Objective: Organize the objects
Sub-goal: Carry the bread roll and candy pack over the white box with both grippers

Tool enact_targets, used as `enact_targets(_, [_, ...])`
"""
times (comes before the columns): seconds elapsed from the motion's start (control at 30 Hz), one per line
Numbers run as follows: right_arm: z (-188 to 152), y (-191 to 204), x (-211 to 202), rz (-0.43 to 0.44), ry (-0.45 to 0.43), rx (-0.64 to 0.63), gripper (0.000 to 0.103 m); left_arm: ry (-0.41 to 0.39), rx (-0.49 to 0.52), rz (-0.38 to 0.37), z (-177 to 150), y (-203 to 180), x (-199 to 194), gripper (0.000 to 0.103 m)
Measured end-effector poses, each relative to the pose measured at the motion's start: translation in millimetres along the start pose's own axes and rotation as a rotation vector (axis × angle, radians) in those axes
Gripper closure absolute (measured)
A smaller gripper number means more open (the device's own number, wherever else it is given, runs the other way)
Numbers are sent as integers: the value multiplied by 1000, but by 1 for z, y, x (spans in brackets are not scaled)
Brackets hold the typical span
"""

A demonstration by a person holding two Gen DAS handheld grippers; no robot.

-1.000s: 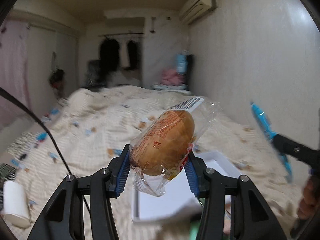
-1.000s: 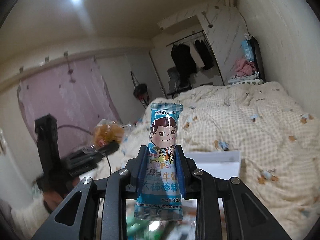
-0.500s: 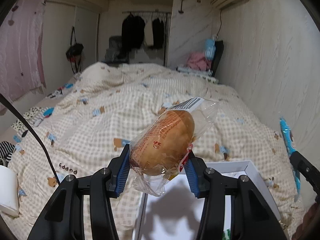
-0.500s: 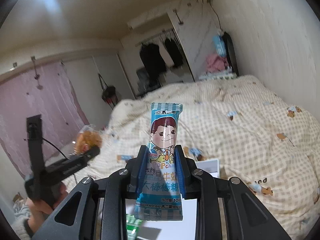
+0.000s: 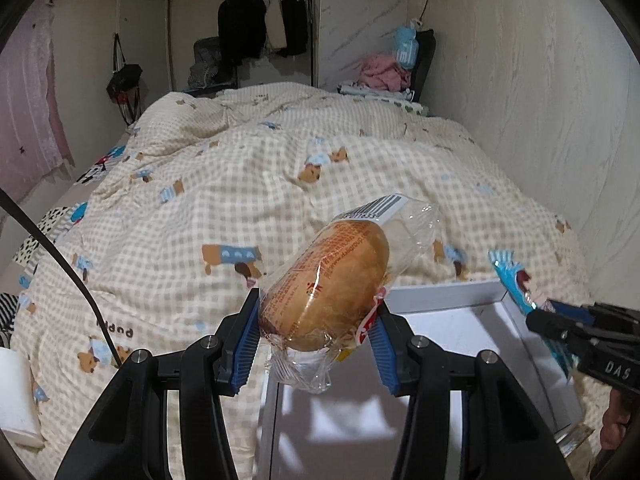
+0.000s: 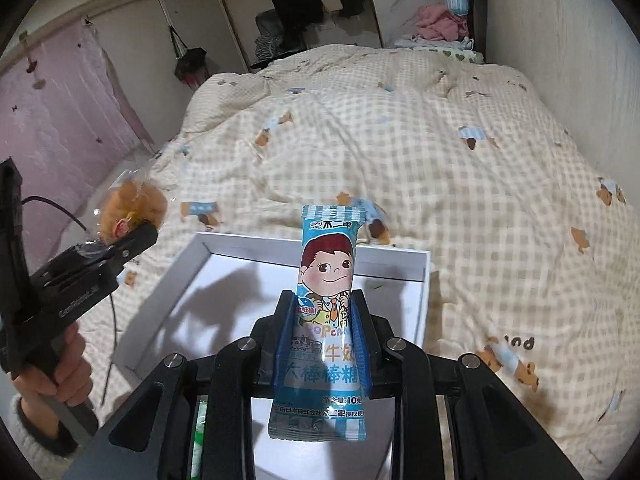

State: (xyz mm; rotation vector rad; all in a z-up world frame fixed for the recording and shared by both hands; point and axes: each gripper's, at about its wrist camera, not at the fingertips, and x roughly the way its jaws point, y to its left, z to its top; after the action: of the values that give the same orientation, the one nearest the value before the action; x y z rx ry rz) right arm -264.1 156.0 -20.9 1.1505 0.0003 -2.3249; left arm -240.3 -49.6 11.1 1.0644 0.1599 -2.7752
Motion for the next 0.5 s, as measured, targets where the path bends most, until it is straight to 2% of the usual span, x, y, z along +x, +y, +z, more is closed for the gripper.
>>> enact_targets(0.2, [-13, -18, 13, 54, -7, 114, 74, 47, 16, 9, -19, -4, 14, 50])
enact_targets(0.3, [-19, -23, 20, 96, 5, 169, 74, 21, 18, -8, -29, -5, 13, 50])
enact_targets(0.5, [-28, -16, 16, 80, -54, 140, 74, -15, 18, 16, -40, -6, 13, 50])
